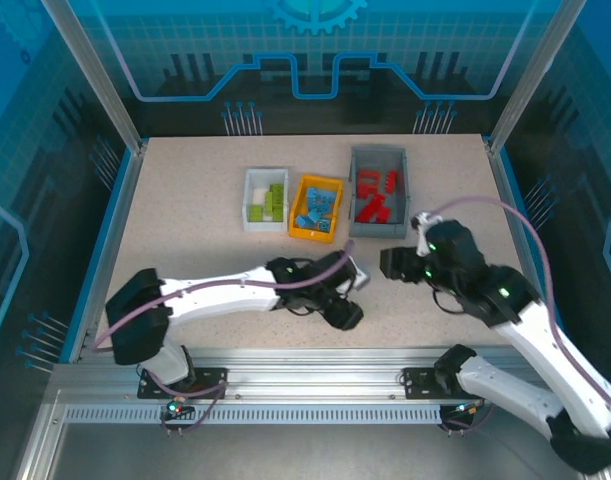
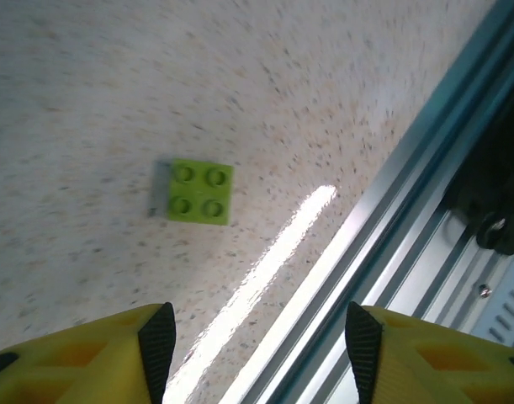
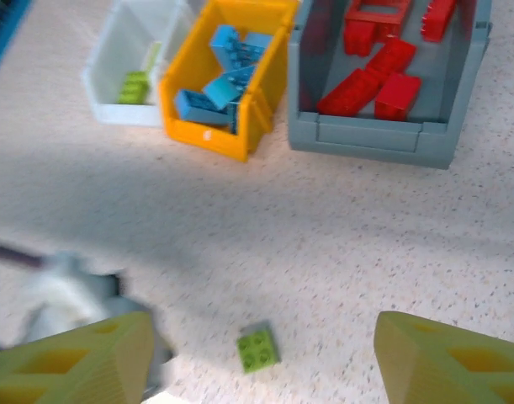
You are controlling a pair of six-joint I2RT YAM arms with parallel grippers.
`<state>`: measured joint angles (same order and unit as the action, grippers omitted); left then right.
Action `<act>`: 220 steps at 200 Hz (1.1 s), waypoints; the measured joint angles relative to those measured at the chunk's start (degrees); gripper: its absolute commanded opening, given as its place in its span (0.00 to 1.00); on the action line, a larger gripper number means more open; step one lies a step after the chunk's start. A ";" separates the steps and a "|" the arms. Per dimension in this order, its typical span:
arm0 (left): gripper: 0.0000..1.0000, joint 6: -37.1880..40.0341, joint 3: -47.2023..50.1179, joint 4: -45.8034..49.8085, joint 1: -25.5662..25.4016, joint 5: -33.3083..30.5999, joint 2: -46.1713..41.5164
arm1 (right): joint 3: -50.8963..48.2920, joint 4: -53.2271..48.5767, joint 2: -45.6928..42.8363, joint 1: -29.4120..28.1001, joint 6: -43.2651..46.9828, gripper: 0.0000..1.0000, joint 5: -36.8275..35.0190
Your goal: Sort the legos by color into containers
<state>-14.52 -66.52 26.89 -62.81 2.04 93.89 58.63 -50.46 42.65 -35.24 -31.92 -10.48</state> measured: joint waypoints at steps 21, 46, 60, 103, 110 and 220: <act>0.65 3.76 -2.93 0.50 -1.14 -1.73 5.97 | 0.04 -2.34 -9.38 0.00 -1.11 0.78 4.04; 0.65 7.08 -5.42 1.29 -0.90 -3.58 11.30 | 0.35 -5.84 -15.89 0.00 -2.75 0.79 7.06; 0.66 8.46 -6.75 1.66 -0.90 -4.13 13.51 | 0.35 -7.96 -17.77 0.00 -3.63 0.80 7.98; 0.69 10.71 -9.75 2.32 -0.90 -7.13 17.66 | 0.26 -10.25 -18.86 0.00 -5.44 0.79 9.49; 0.68 10.93 -10.10 2.40 -0.90 -7.67 18.12 | 0.20 -10.16 -18.86 0.00 -5.64 0.79 9.68; 0.33 11.47 -12.09 1.95 -0.87 -9.46 22.08 | -2.73 -7.98 -17.14 0.00 -6.27 0.76 11.17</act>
<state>-3.05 -78.61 28.84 -63.68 -7.42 115.96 55.90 -58.43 25.52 -35.24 -38.20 0.69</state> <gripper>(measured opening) 0.354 0.765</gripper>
